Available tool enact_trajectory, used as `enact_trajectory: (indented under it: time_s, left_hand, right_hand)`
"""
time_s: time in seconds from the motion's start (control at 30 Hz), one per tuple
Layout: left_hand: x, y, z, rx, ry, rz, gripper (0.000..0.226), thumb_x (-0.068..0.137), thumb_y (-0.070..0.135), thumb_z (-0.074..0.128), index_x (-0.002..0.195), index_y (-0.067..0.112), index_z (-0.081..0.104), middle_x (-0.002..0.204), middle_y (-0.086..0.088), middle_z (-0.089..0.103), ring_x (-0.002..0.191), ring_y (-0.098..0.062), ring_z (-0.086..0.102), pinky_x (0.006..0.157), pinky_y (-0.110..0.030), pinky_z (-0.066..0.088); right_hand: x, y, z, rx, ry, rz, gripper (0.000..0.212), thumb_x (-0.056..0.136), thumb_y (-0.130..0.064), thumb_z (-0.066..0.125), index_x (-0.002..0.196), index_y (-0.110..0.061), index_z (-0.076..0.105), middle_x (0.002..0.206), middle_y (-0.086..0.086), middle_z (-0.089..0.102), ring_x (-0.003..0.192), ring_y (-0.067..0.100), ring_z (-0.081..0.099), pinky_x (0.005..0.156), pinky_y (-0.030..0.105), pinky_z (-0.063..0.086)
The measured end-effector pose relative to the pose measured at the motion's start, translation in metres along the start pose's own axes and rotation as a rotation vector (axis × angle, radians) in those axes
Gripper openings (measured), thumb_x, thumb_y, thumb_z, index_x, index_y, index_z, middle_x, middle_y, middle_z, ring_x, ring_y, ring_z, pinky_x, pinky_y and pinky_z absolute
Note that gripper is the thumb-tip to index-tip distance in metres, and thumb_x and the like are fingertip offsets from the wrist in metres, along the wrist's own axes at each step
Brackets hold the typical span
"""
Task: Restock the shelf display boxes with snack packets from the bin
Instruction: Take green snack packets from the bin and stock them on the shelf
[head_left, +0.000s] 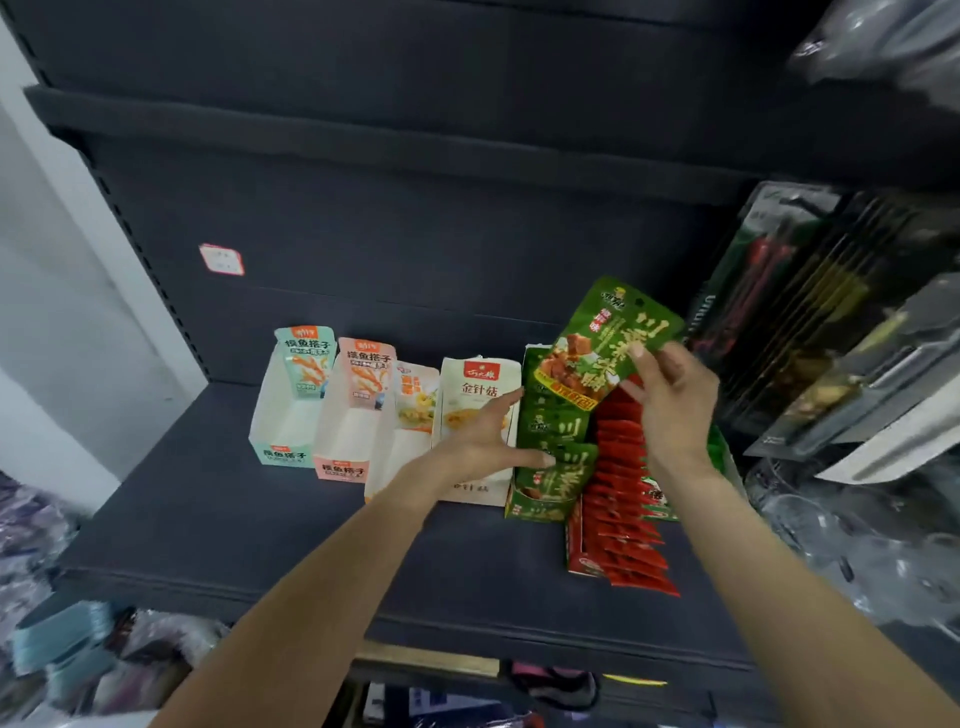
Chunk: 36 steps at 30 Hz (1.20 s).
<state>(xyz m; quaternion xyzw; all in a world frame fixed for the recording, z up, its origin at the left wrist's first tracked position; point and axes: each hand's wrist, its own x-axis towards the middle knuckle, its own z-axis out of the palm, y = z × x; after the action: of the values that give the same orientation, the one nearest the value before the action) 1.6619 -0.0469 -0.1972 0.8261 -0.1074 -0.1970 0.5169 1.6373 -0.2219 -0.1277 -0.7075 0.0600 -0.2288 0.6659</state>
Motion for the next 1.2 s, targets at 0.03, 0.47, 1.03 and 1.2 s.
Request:
enact_trajectory:
  time_s: [0.03,0.47,1.03,1.2]
  left_hand:
    - [0.004,-0.002,0.000,0.009,-0.040,-0.007,0.099,0.069,0.036,0.081,0.148,0.029,0.021,0.146,0.007,0.036,0.135,-0.011,0.032,0.109,-0.028,0.030]
    - [0.011,-0.018,0.001,0.084,-0.020,0.091,0.066,0.072,0.022,0.080,0.128,0.023,0.045,0.125,0.007,0.055,0.119,-0.004,0.046,0.097,-0.020,0.036]
    - [0.013,-0.012,-0.008,0.080,0.006,0.120,0.098,0.068,0.021,0.083,0.144,0.027,0.022,0.144,0.007,0.032,0.127,-0.002,0.034,0.103,-0.021,0.032]
    - [0.016,-0.007,-0.011,0.060,-0.079,0.096,0.106,0.068,0.019,0.083,0.147,0.032,0.013,0.150,0.011,0.026,0.135,-0.005,0.028,0.108,-0.024,0.028]
  right_hand:
    - [0.005,0.002,0.001,-0.001,0.005,-0.008,0.033,0.094,-0.010,0.056,0.063,-0.021,0.051,0.064,-0.013,0.053,0.072,0.002,0.054,0.079,0.029,0.057]
    - [0.042,0.052,0.005,-0.261,-0.294,0.199,0.010,0.092,-0.008,0.057,0.089,-0.012,0.066,0.088,0.006,0.066,0.091,0.020,0.065,0.079,0.031,0.057]
    - [0.055,0.075,-0.006,-0.796,-0.556,0.001,0.011,0.091,-0.017,0.060,0.094,-0.013,0.070,0.085,0.002,0.072,0.079,0.013,0.067,0.082,0.035,0.053]
    - [0.059,0.064,0.000,-0.736,-0.570,-0.029,0.021,0.089,-0.013,0.062,0.110,-0.017,0.068,0.089,-0.002,0.068,0.076,0.015,0.066,0.070,0.031,0.053]
